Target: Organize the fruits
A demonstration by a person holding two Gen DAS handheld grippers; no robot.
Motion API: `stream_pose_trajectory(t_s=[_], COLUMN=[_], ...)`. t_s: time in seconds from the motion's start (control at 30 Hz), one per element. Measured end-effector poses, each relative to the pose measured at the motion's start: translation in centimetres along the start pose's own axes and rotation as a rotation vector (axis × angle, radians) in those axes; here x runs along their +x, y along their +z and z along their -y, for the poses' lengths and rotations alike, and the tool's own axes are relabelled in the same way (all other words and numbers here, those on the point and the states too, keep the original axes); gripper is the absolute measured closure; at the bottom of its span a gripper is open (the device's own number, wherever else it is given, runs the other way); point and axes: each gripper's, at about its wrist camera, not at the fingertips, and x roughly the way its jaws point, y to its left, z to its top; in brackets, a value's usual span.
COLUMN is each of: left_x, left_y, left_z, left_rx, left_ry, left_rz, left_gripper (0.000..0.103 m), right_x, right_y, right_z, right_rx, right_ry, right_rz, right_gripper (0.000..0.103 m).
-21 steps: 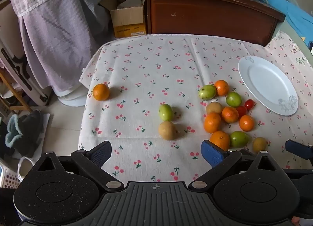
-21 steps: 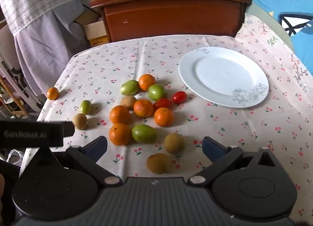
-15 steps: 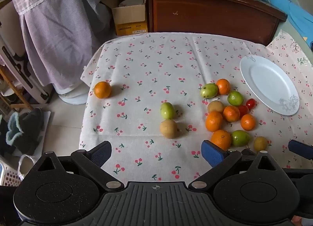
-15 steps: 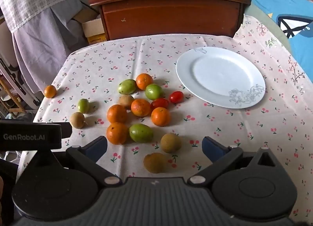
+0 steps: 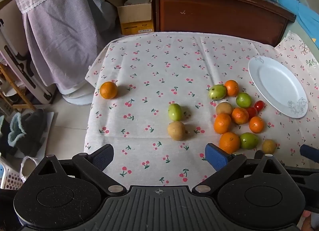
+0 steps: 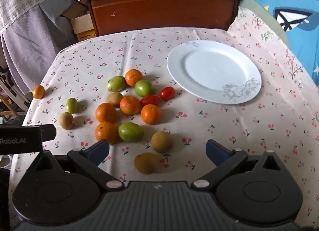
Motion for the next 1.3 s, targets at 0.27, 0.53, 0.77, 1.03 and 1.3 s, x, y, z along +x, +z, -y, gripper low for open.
stream_pose_trajectory(t_s=[0.27, 0.53, 0.77, 1.03, 1.3], left_x=[0.0, -0.3, 0.6, 1.8, 4.5], left_y=[-0.5, 0.2, 1.0, 3.1, 4.8], left_z=[-0.2, -2.4, -5.4, -7.5, -8.4], left_rx=[0.022, -0.009, -0.061, -0.078, -0.073], left_ry=[0.007, 0.036, 0.082, 0.112, 0.097], left_rz=[-0.004, 0.023, 0.040, 0.083, 0.119], left_gripper=[0.004, 0.004, 0.004, 0.004, 0.004], right_x=[0.1, -0.4, -0.7, -0.5, 0.0], right_y=[0.1, 0.0, 0.3, 1.4, 1.9], right_z=[0.6, 0.2, 0.7, -0.2, -1.1], right_rx=[0.043, 0.024, 0.103, 0.156, 0.181], right_ry=[-0.014, -0.073, 0.021, 0.074, 0.100], right_rz=[0.001, 0.029, 0.032, 0.043, 0.053], right_gripper=[0.001, 0.001, 0.001, 0.001, 0.002])
